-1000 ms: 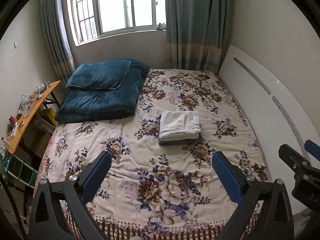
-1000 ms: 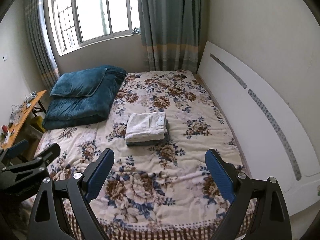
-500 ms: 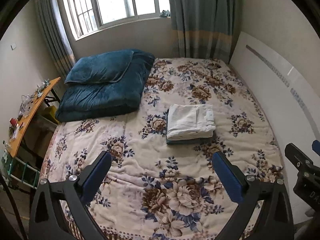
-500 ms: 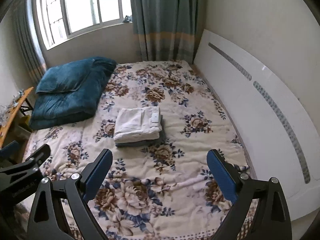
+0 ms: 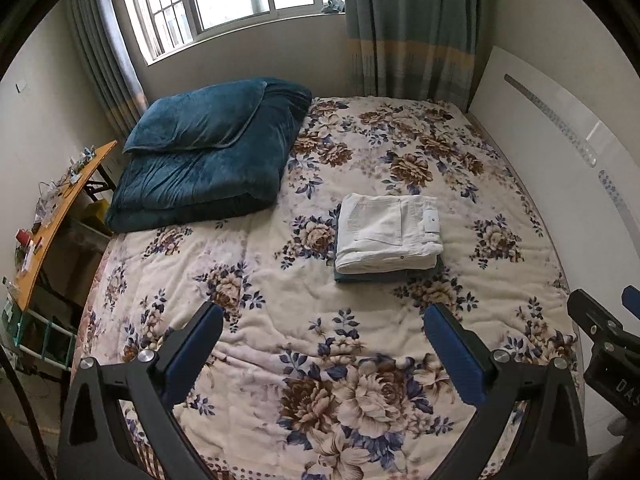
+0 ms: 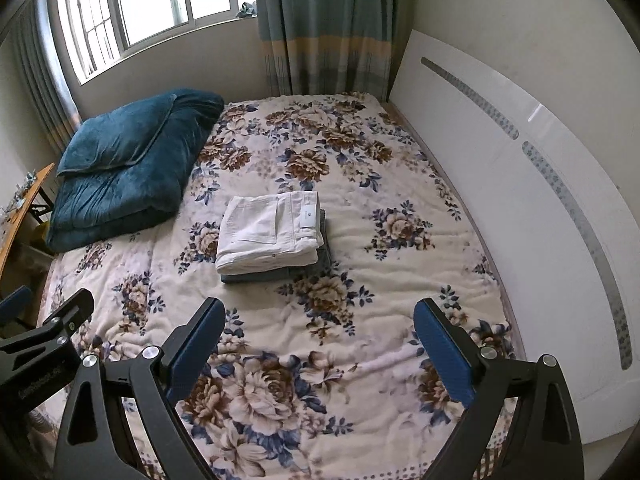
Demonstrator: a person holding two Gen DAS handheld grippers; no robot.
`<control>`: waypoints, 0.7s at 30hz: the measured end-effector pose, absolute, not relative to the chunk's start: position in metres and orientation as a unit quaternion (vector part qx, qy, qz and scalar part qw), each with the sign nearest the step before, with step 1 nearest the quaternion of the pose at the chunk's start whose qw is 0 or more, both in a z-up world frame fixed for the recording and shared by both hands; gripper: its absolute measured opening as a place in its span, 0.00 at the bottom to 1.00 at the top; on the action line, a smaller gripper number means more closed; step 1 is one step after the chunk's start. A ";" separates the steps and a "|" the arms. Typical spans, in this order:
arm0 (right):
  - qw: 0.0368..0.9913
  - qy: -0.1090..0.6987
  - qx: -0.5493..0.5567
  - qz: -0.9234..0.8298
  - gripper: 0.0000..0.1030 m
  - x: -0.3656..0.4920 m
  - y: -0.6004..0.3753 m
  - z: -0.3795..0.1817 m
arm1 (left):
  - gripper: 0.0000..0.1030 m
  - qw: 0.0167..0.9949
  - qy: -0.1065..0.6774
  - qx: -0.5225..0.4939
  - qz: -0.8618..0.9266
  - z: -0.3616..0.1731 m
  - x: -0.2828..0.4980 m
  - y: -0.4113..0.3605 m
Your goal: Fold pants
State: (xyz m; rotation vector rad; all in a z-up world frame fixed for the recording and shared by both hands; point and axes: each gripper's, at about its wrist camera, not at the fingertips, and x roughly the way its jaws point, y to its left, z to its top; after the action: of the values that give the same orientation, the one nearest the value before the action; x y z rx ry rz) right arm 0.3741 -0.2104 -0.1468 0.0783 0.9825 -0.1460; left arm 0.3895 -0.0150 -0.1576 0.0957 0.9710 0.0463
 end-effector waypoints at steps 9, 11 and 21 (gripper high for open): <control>0.879 0.470 0.038 -0.064 0.96 0.374 -0.206 -0.155 | 1.00 0.890 0.453 0.044 0.024 -0.159 0.387 -0.017; 0.880 0.469 0.038 -0.064 0.96 0.375 -0.206 -0.155 | 1.00 0.891 0.452 0.044 0.026 -0.158 0.387 -0.019; 0.881 0.467 0.034 -0.066 0.97 0.373 -0.206 -0.155 | 1.00 0.893 0.447 0.052 0.028 -0.157 0.387 -0.020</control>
State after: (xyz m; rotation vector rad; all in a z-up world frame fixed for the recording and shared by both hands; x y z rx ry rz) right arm 0.3730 -0.2062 -0.1548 0.0713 0.9728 -0.1368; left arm 0.3868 -0.0199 -0.1567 0.1069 0.9272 0.0583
